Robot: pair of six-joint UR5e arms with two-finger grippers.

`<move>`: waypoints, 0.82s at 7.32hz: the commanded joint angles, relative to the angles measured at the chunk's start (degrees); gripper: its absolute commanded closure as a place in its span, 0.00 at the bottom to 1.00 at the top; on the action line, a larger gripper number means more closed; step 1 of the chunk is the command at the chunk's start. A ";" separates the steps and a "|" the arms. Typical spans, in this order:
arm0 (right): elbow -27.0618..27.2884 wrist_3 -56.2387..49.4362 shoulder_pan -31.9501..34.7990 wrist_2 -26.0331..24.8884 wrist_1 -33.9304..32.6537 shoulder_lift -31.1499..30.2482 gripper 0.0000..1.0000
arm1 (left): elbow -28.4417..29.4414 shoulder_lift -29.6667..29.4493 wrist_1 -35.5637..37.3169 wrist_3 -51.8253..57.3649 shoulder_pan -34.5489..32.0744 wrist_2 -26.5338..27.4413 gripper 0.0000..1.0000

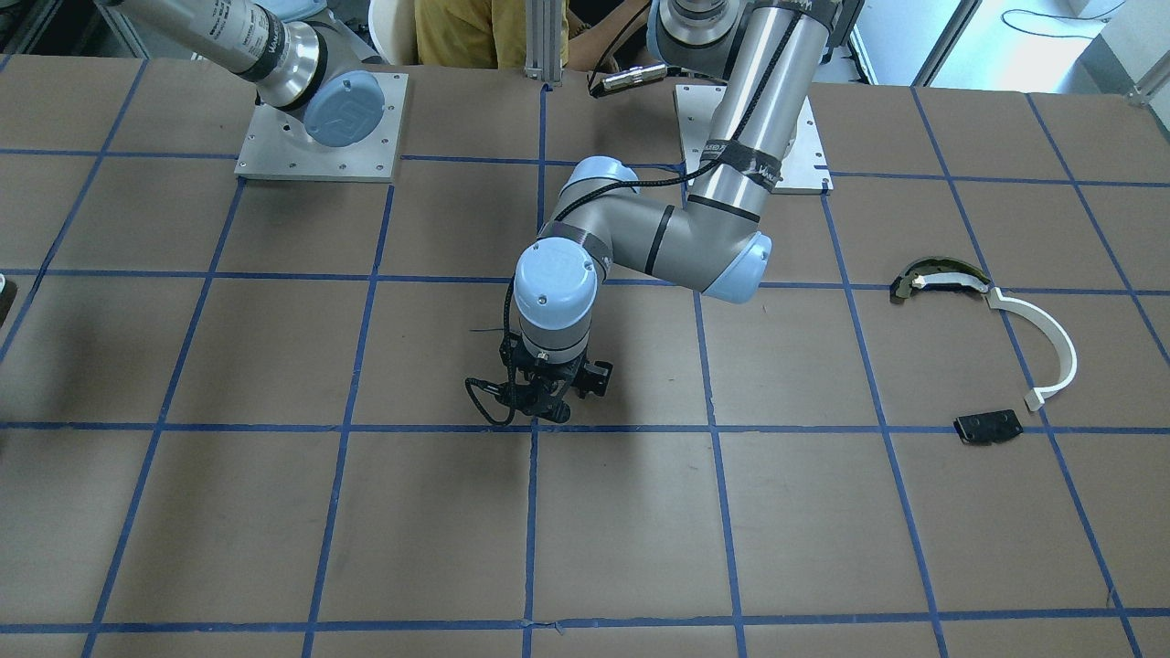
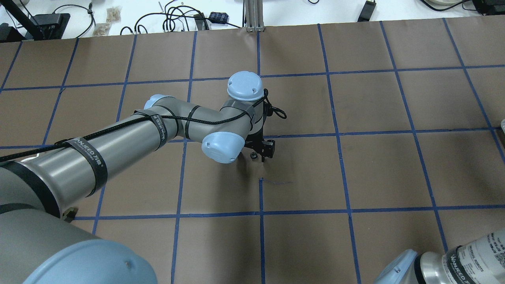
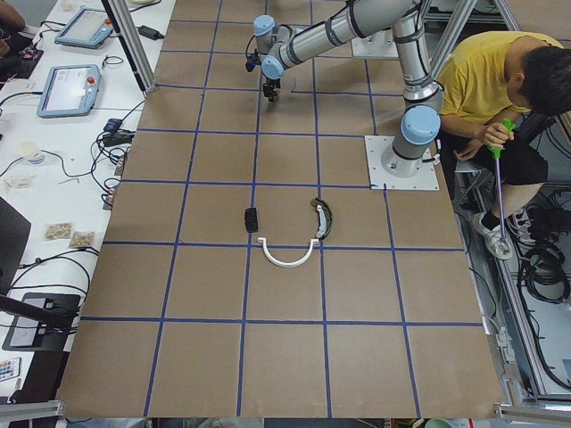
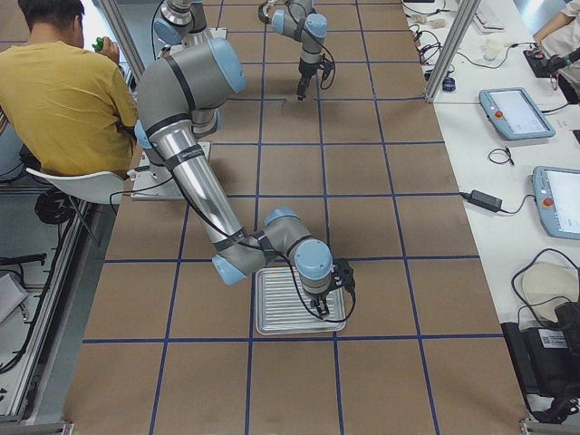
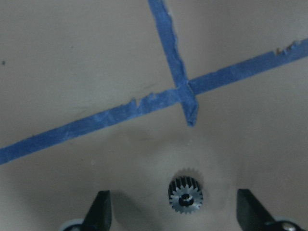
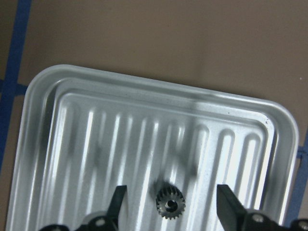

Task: Place bearing gear from tray to pile

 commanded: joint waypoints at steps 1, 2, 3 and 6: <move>-0.01 0.03 -0.03 -0.10 0.01 0.70 0.35 | 0.33 -0.21 0.12 -0.01 -0.03 -0.09 0.54; 0.08 0.12 -0.03 -0.10 0.01 0.78 0.37 | 0.33 -0.04 0.12 0.34 -0.03 0.00 0.90; -0.01 0.12 -0.03 -0.18 0.09 0.70 0.40 | 0.33 -0.04 0.03 0.34 -0.03 0.00 1.00; 0.08 -0.06 -0.03 -0.36 0.18 0.78 0.63 | 0.77 1.97 -0.05 -0.45 0.06 0.09 1.00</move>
